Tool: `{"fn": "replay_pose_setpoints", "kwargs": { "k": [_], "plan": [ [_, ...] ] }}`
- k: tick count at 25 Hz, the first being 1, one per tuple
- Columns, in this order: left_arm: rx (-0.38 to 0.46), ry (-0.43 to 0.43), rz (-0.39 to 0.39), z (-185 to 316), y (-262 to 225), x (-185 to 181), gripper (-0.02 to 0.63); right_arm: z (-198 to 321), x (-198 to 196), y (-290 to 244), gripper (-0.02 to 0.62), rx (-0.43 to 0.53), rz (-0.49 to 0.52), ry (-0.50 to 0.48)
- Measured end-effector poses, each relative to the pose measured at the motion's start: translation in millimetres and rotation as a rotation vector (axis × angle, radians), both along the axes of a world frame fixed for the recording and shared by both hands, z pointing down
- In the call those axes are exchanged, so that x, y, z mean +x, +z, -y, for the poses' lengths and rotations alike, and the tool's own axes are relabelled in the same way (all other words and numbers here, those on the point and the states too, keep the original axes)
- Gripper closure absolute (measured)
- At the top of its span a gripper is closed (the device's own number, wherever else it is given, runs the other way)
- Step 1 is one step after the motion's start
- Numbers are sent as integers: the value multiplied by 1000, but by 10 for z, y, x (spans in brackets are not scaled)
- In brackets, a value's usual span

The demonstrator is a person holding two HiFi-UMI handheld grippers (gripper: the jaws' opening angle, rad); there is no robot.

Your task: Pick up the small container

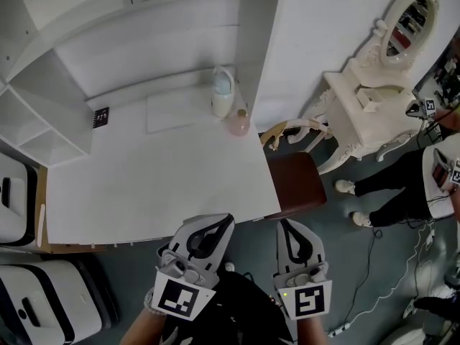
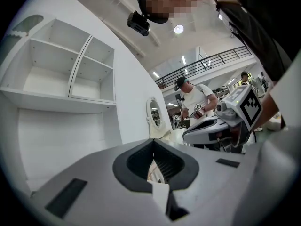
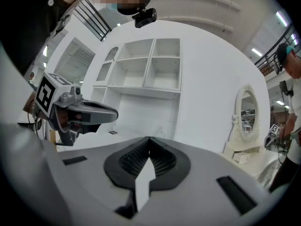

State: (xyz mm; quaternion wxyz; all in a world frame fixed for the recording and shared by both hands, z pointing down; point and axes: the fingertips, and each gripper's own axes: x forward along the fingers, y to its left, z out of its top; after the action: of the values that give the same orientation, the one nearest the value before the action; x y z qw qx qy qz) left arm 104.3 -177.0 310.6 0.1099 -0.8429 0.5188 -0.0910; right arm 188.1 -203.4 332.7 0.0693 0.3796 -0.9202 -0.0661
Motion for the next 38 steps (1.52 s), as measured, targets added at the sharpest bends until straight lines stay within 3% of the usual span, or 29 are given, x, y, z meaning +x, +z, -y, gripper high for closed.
{"fn": "replay_pose_setpoints", "kwargs": {
  "k": [19, 38],
  "plan": [
    [-66, -4, 15, 1080, 280, -698, 604, 1331, -793, 423, 595, -56, -79, -25],
    [-95, -49, -11, 1599, 485, -1121, 604, 2400, -1273, 1096, 579, -168, -132, -17]
  ]
}}
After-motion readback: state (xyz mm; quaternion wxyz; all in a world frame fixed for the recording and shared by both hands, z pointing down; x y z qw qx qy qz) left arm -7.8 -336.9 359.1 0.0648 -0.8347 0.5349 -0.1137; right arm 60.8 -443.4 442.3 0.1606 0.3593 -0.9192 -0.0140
